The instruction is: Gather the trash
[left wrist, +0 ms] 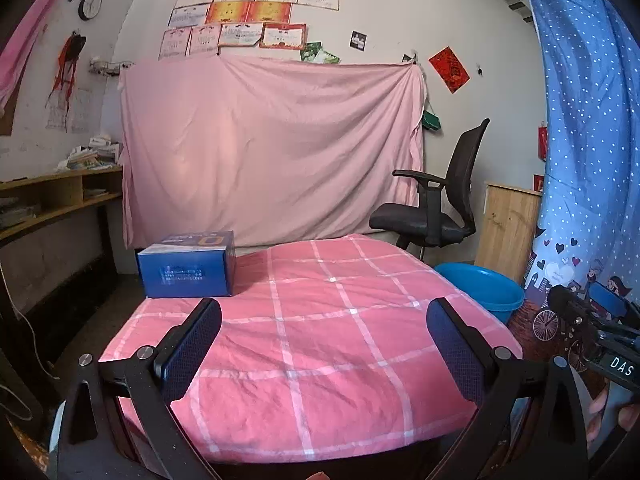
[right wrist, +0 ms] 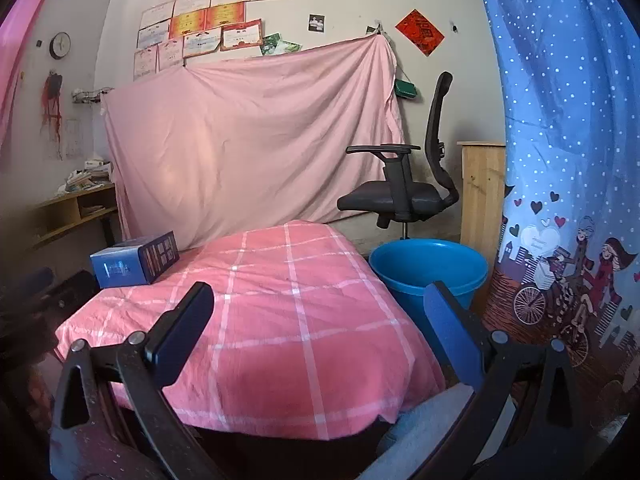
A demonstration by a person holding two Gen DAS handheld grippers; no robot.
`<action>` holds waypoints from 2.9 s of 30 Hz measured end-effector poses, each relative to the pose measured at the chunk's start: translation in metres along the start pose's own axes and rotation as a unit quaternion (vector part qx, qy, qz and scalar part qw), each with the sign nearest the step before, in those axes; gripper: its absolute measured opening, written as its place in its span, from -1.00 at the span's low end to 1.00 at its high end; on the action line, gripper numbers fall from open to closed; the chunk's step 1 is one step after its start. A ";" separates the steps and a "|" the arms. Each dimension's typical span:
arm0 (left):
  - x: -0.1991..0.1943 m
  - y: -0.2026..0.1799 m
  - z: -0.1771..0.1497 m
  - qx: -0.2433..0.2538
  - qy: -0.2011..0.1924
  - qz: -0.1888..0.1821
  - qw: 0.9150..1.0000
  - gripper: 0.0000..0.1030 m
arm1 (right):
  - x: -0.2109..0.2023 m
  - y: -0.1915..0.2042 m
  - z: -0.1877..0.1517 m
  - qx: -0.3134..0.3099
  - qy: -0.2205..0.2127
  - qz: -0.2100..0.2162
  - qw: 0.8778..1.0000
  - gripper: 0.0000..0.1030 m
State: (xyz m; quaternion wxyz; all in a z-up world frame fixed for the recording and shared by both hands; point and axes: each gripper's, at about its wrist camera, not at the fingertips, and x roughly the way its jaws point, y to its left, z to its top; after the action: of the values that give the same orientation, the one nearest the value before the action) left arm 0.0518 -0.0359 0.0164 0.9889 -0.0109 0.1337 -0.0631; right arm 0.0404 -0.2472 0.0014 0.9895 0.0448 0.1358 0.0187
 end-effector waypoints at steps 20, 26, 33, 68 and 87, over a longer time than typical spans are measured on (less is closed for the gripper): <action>-0.025 0.014 -0.022 -0.012 -0.004 0.020 1.000 0.96 | -0.029 0.013 -0.020 -0.022 -0.005 -0.025 0.999 1.00; -0.023 0.011 -0.028 -0.004 0.003 0.026 1.000 0.96 | -0.022 0.012 -0.024 -0.026 0.008 -0.031 0.999 1.00; -0.022 0.008 -0.030 0.002 0.006 0.026 1.000 0.96 | -0.020 0.012 -0.025 -0.030 0.010 -0.032 0.999 1.00; -0.021 0.005 -0.033 0.006 0.005 0.028 1.000 0.96 | -0.019 0.015 -0.025 -0.031 0.009 -0.031 0.999 1.00; -0.022 0.004 -0.034 0.006 0.006 0.026 1.000 0.96 | -0.019 0.014 -0.025 -0.031 0.008 -0.031 0.999 1.00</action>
State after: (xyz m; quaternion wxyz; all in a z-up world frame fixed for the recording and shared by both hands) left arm 0.0223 -0.0297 -0.0107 0.9895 -0.0013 0.1393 -0.0381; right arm 0.0145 -0.2316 -0.0161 0.9894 0.0101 0.1447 -0.0078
